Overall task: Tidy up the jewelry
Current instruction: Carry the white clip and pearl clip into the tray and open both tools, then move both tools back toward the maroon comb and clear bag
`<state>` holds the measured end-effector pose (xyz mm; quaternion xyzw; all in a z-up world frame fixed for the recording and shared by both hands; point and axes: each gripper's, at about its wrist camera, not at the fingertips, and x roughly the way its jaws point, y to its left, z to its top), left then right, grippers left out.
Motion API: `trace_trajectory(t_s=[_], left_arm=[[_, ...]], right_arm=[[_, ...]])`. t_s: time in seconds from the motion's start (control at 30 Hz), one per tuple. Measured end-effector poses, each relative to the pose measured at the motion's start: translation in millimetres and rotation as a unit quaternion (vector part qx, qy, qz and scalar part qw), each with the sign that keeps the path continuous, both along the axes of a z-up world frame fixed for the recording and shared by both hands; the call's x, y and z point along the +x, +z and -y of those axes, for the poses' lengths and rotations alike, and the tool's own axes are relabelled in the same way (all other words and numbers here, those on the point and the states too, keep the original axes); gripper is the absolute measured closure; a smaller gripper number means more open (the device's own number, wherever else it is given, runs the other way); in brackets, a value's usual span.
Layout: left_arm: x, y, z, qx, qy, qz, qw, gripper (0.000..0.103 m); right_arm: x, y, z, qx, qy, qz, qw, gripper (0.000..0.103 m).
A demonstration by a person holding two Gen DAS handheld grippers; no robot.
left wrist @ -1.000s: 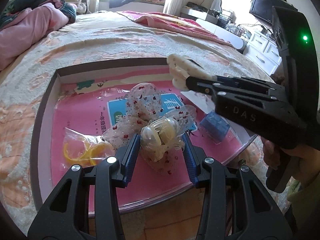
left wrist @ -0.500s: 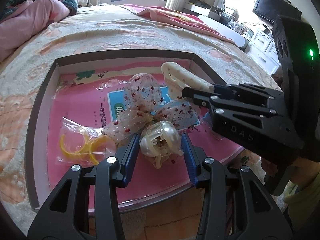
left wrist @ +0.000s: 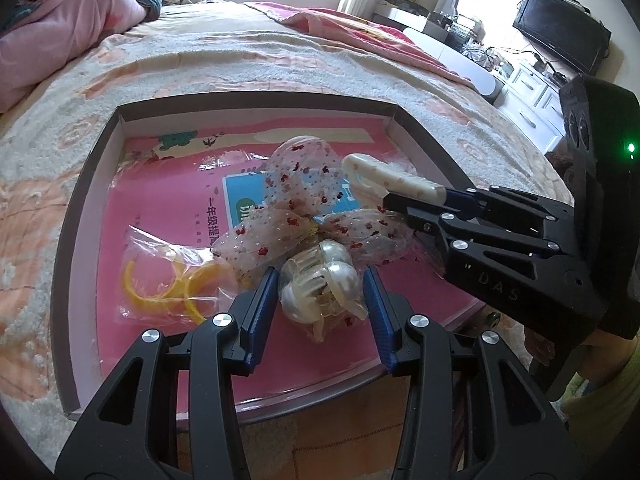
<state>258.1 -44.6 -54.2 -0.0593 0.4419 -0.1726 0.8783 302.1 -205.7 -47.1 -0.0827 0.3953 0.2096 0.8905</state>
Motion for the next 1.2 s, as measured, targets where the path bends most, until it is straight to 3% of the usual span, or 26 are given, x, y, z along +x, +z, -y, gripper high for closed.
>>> trace_trajectory(t_s=[0.1,0.3,0.6,0.63,0.77,1.03,1.2], left_arm=[[0.0,-1.1,-1.0,0.000,0.001,-0.003,1.0000,0.064],[-1.4,0.0,-0.9,0.001,0.003,-0.003,1.0000,0.059],[-6.9,8.9,-7.9,-0.002,0.012,0.005,0.9999,0.040],[-6.7,10.2,-8.3,-0.003,0.014,0.005,0.9999,0.033],[-10.0,18.8,-12.3,0.002,0.023,0.018,0.9996,0.029],[-24.0,45.2,-24.3,0.001,0.049,0.062,0.9969,0.012],[-34.5,51.6,-34.8,-0.010,0.066,0.073,0.9951,0.011]], right_arm=[[-2.5,2.4,4.3,0.012,-0.006,0.001,1.000,0.068],[-12.5,12.6,11.4,0.027,-0.015,0.017,0.999,0.059],[-35.1,19.8,21.4,0.030,-0.039,0.040,0.998,0.038],[-37.4,21.6,23.9,0.033,-0.043,0.043,0.998,0.036],[-44.1,29.3,34.4,0.039,-0.060,0.058,0.996,0.031],[-64.7,47.9,54.2,0.060,-0.088,0.082,0.991,0.022],[-82.9,57.8,62.5,0.060,-0.099,0.098,0.988,0.018]])
